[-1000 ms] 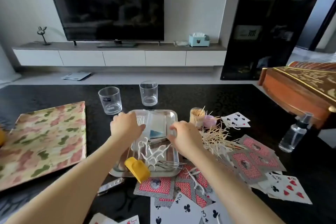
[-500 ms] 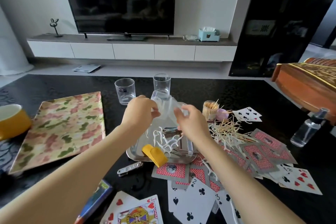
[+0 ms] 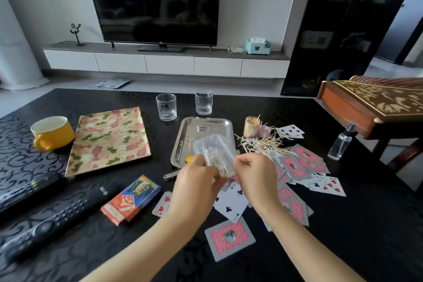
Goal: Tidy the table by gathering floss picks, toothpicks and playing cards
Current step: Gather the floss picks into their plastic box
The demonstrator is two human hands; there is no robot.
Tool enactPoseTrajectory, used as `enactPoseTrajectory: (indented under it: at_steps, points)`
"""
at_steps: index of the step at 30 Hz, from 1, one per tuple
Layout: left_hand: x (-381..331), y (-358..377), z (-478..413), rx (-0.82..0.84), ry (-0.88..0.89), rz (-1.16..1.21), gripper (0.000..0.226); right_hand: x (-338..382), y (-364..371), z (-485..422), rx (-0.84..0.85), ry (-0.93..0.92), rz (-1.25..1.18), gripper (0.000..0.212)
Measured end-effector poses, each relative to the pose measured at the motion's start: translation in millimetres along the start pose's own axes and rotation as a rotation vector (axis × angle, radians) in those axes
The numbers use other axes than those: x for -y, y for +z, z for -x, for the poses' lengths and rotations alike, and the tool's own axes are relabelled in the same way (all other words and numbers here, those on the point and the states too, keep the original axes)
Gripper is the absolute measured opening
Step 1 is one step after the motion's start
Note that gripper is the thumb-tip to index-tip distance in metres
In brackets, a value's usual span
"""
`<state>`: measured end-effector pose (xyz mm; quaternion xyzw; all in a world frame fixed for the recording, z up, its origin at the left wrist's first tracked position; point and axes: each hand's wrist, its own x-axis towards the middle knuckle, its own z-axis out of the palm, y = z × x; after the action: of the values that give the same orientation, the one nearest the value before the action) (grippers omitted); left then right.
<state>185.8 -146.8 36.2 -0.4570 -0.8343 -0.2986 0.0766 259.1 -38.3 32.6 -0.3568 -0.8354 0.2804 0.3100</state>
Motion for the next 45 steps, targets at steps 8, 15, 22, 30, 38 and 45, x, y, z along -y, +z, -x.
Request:
enactPoseTrajectory:
  at_steps: [8, 15, 22, 30, 38, 45]
  points:
    - [20, -6, 25, 0.080, -0.332, 0.233, 0.032, -46, -32, 52, 0.159, -0.063, 0.106, 0.013]
    - [28, 13, 19, 0.534, -0.805, 0.850, 0.027, -61, -25, 59, 0.393, -0.090, -0.115, 0.018]
    - [51, 16, 16, 0.410, -0.891, 0.832, 0.015, -79, -15, -26, 0.285, -0.024, 0.251, 0.044]
    - [70, 21, 1, 0.397, -0.888, 0.815, 0.015, -93, 10, -85, 0.544, -0.054, 0.532, 0.032]
    - [82, 25, 0, 0.371, -0.844, 0.694, 0.020, -92, 10, -92, 0.663, -0.002, 0.594, 0.039]
    - [78, 25, 4, 0.301, -0.702, 0.502, 0.031, -86, 10, -73, 0.639, -0.133, 0.833, 0.046]
